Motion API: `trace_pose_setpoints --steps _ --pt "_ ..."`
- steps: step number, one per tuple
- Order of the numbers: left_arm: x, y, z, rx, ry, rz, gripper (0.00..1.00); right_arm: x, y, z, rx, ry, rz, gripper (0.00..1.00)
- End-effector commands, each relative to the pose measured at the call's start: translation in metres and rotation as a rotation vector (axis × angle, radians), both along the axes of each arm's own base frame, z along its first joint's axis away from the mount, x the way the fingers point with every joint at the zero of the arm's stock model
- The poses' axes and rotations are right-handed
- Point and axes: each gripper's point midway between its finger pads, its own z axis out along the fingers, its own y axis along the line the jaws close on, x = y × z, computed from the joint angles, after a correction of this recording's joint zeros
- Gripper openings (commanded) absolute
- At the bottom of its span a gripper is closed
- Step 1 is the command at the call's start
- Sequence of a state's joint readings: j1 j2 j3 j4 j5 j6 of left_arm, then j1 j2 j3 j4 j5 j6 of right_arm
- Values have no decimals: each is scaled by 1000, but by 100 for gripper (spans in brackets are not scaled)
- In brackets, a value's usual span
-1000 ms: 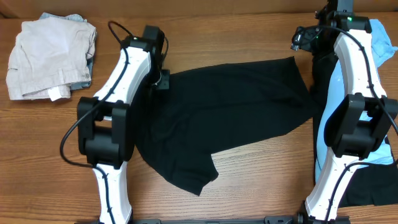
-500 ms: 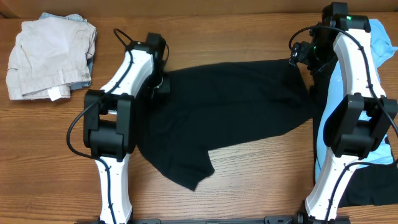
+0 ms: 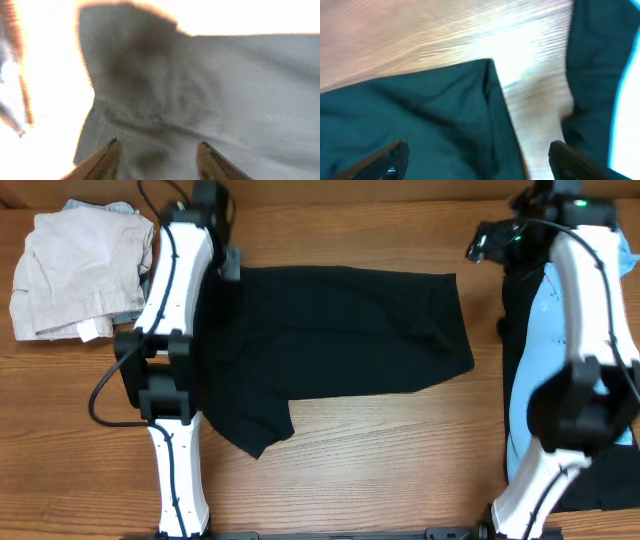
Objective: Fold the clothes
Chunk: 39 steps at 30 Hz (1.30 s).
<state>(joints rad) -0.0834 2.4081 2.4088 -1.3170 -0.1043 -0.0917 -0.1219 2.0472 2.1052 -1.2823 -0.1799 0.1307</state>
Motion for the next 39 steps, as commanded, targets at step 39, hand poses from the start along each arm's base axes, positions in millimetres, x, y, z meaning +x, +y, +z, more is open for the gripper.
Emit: trace_pose_setpoints --steps 39 --pt "-302 -90 -6 61 280 514 59 -214 36 -21 80 110 -31 100"
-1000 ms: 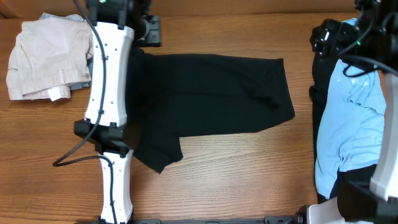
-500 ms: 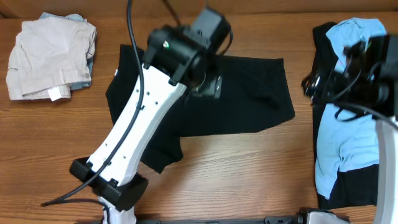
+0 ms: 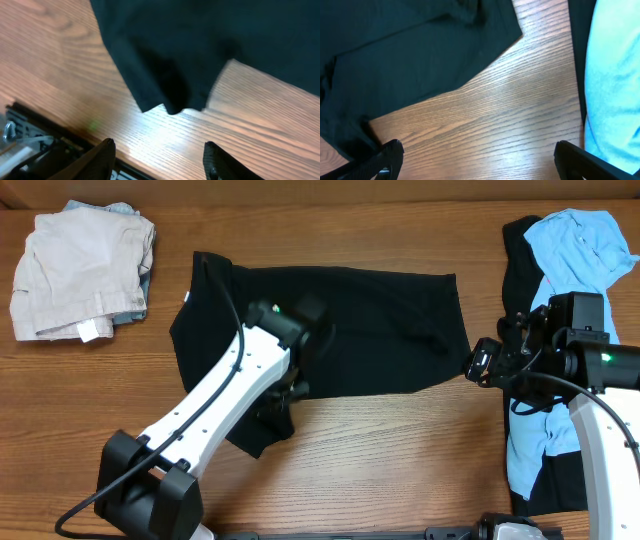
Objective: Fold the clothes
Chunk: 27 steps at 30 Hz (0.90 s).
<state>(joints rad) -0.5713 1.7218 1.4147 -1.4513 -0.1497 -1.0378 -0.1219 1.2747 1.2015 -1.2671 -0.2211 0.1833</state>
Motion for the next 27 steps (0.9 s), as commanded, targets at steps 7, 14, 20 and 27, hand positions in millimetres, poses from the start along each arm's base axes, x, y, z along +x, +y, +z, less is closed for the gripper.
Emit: trace_pose_setpoints --steps 7,14,20,27 --pt "-62 -5 -67 -239 77 55 61 9 5 4 25 -47 10 100" --pt "-69 7 -101 -292 54 141 60 15 9 6 46 -69 18 100" --pt "-53 35 -103 -206 -9 163 61 23 11 2 63 -68 24 100" --pt "-26 44 -109 -197 -107 102 49 42 8 -14 63 -58 23 99"
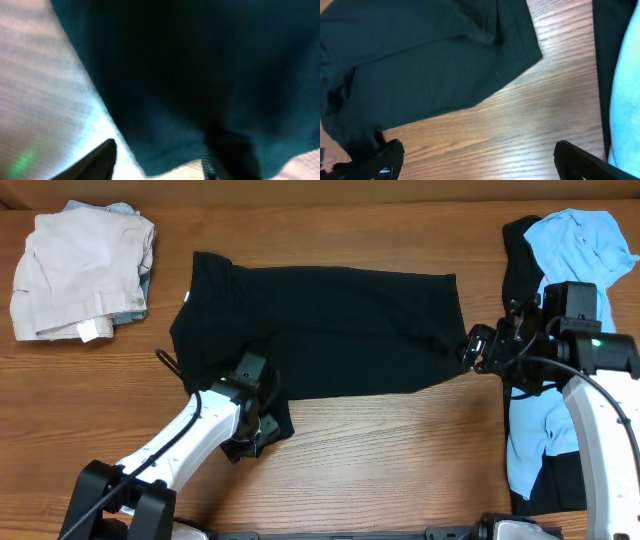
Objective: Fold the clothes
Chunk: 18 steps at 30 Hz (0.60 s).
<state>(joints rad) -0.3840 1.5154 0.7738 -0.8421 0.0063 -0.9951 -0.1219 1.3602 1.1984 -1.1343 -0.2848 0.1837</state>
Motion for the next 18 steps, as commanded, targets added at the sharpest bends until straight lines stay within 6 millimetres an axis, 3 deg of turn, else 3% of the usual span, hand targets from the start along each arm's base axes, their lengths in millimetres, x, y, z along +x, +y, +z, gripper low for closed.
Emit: trace_pose_setpoints --steps 1,4,7,12,17,18 --pt "6 6 -1 27 -37 -54 47 10 2 -5 9 -9 4 99" --pt "5 6 -2 29 -33 -62 36 16 1 -11 16 2 -16 95" --pt "-3 9 -3 38 -3 -72 34 20 0 -16 19 9 -20 94" --pt "-21 15 -15 48 46 -72 58 22 0 -17 18 8 -19 95" --pt "-30 17 -33 37 32 -60 58 24 0 -17 18 1 -19 95" --pt "-32 18 -37 36 31 -52 54 23 0 -17 18 3 -19 95"
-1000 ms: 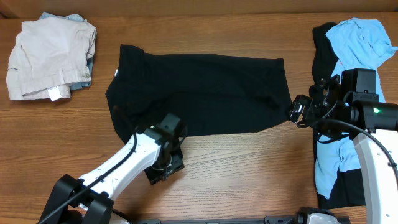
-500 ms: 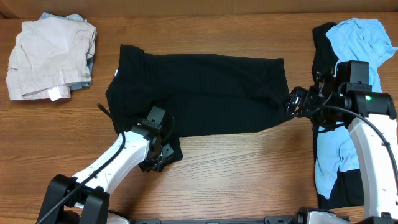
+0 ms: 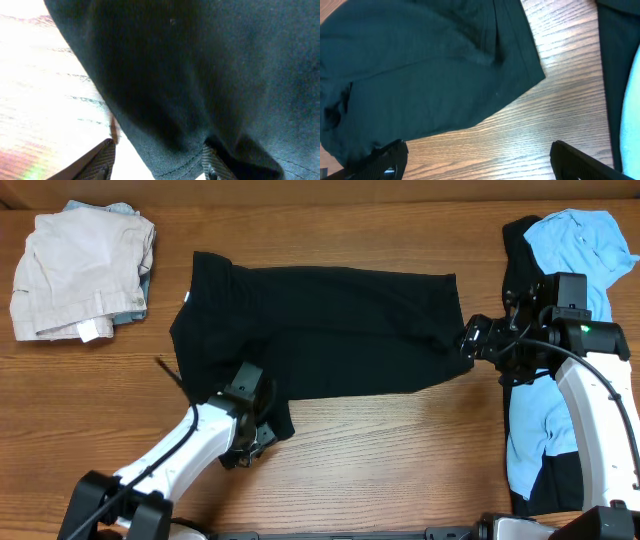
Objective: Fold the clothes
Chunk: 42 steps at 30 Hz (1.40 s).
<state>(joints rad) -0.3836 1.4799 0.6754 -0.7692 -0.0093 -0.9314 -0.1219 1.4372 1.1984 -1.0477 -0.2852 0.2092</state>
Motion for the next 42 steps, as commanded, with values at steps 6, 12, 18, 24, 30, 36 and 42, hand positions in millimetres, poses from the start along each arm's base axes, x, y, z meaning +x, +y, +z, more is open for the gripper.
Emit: trace_pose_setpoints --steps 6,12,18,24,30,36,42 --pt "-23 4 -22 -11 64 -59 4 -2 3 -3 11 17 4 89" --pt "2 -16 29 -124 99 -122 4 0 11 -21 17 78 28 76" --pt "38 -5 109 -121 59 -211 4 0 25 -63 -43 210 53 76" --pt "51 2 133 -112 14 -221 4 2 25 -100 -125 312 -13 76" --pt "50 25 134 -86 37 -126 4 9 11 -123 -215 336 -84 65" --pt "54 59 134 -115 33 -10 4 24 7 -130 -231 276 -96 63" --pt "61 68 134 -115 6 14 4 13 10 -149 -213 291 -90 62"
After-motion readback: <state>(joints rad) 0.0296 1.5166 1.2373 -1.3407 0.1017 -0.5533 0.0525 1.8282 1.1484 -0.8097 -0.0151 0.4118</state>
